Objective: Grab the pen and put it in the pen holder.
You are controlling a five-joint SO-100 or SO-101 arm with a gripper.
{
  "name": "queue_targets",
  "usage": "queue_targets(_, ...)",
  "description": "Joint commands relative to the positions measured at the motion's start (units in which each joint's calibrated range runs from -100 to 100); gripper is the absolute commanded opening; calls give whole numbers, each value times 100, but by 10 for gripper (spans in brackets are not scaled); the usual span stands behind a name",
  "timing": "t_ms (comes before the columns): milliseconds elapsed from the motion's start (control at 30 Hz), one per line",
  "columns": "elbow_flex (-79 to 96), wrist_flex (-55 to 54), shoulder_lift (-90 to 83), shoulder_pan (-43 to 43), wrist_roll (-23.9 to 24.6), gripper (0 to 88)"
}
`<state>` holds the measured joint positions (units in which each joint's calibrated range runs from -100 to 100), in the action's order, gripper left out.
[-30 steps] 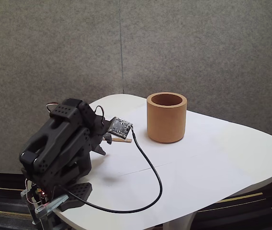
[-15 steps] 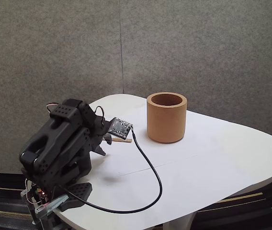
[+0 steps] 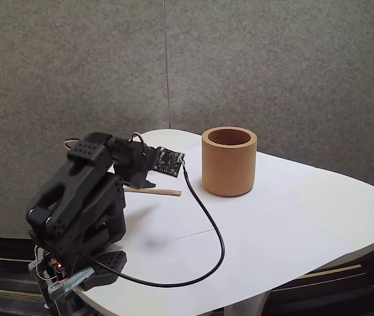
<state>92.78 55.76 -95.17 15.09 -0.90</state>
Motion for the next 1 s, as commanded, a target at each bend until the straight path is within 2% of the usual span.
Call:
queue_targets(0, -1155, -68, 13, 21, -2, 171)
queue_targets(300, -3014, -93, 323, 401, 3, 171)
queue_targets(567, -4224, -68, 3381, 401, 19, 171)
queue_targets(767, -4386, -102, 5471, 453, 688, 171)
queue_targets(967, -4431, -127, 6886, 636, 909, 171)
